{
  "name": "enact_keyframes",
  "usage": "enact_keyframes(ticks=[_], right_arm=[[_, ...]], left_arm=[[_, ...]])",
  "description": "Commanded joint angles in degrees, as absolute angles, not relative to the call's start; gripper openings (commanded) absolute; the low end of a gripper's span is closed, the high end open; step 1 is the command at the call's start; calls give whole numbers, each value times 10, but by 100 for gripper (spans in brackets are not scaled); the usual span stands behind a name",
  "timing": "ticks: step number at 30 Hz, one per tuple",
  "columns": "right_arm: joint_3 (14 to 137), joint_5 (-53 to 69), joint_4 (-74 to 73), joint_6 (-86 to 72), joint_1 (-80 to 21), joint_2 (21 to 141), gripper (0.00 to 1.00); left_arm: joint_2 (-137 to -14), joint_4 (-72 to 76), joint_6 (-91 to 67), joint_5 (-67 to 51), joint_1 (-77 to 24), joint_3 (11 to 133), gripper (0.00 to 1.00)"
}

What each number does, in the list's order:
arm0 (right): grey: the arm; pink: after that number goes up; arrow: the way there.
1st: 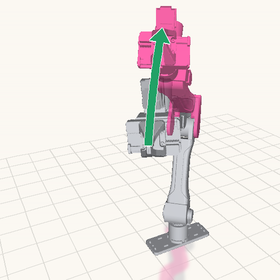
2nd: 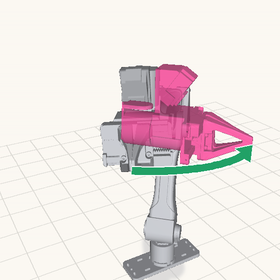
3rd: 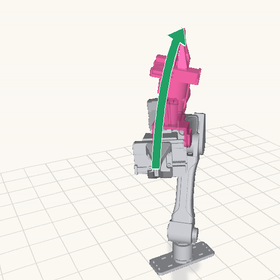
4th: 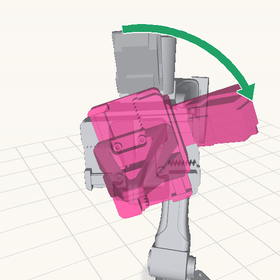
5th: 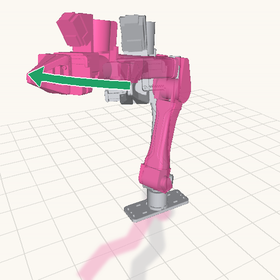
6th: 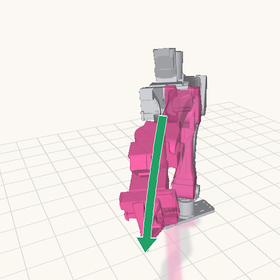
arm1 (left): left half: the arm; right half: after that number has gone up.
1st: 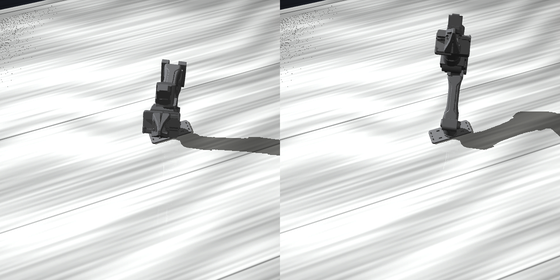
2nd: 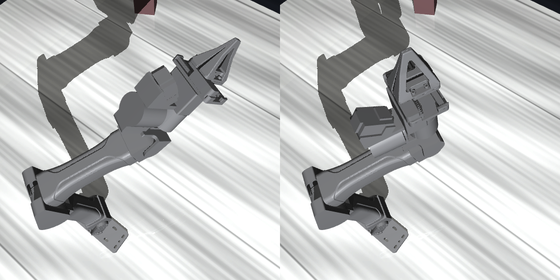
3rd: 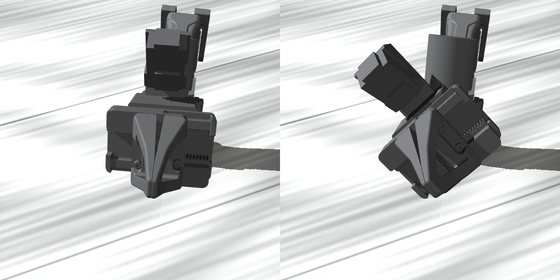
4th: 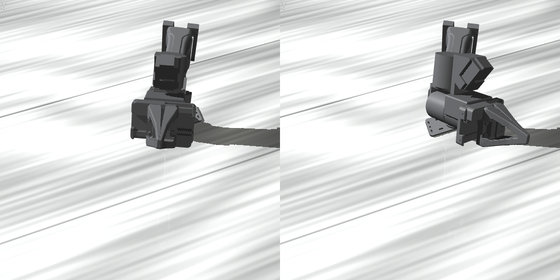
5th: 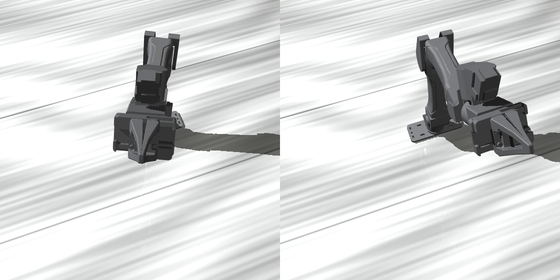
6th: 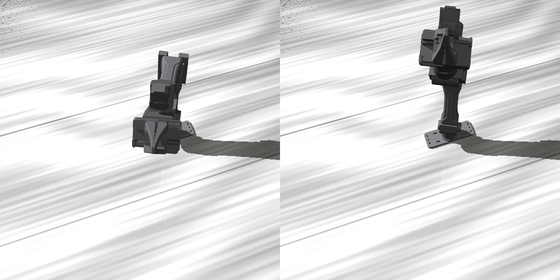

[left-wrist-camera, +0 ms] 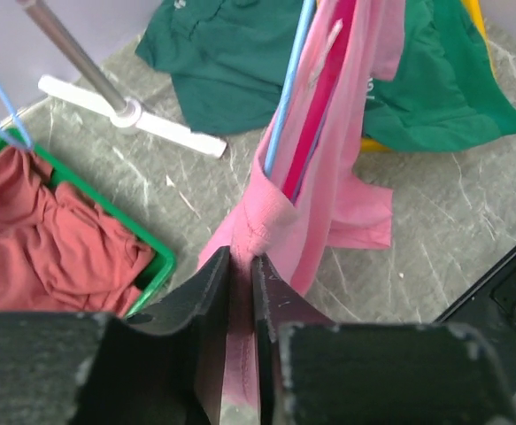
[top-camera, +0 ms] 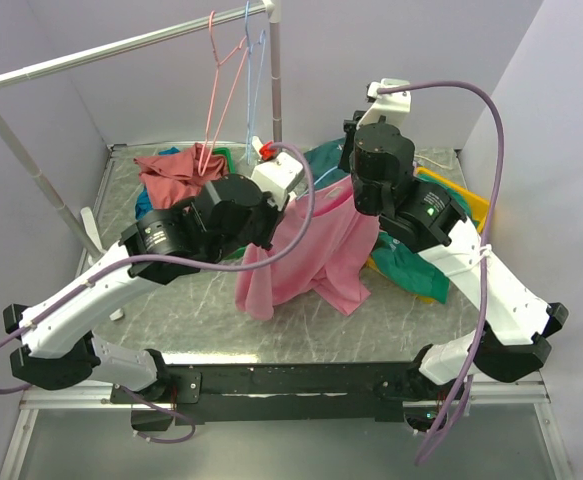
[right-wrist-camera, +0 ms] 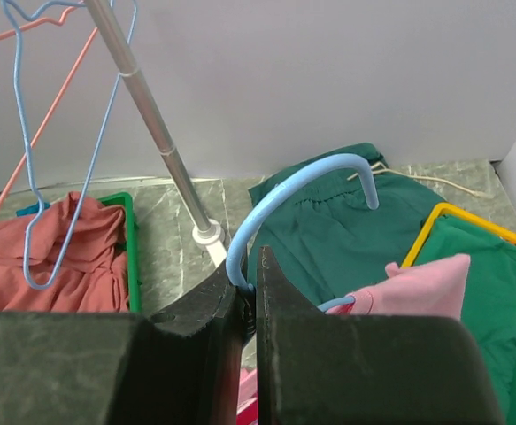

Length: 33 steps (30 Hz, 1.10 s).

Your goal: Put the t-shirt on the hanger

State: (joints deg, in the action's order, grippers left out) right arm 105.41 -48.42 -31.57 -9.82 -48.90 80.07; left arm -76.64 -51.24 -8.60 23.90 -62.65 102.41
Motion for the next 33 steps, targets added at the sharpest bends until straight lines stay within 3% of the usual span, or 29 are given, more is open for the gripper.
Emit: enact_keyframes(ticks=[1,4,6,13,15,20,33], right_arm=[[1072,-466,-308,-111,-518,761,0],[1083,-468,-311,-109,-541,754,0],[1088,-466,-311,-108,-551,750,0],[1083,-468,-307,-101,-570,742,0],[1077,-480,-306,-94,-570,744,0],[1067,-486,-298,-87,-569,748,0],[1078,-497,-299,-80,-567,774,0]], left_arm=[[-766,-422,-51,245,-629,1012,18],[-766,-382,-41,229,-629,1009,19],[-766,-361,-38,224,-629,1008,25],[-775,-337,-33,219,-629,1013,26],[-761,-335,-34,212,-628,1010,39],[-710,-338,-33,171,-628,1008,56],[-716,-495,-51,88,-628,1015,61]])
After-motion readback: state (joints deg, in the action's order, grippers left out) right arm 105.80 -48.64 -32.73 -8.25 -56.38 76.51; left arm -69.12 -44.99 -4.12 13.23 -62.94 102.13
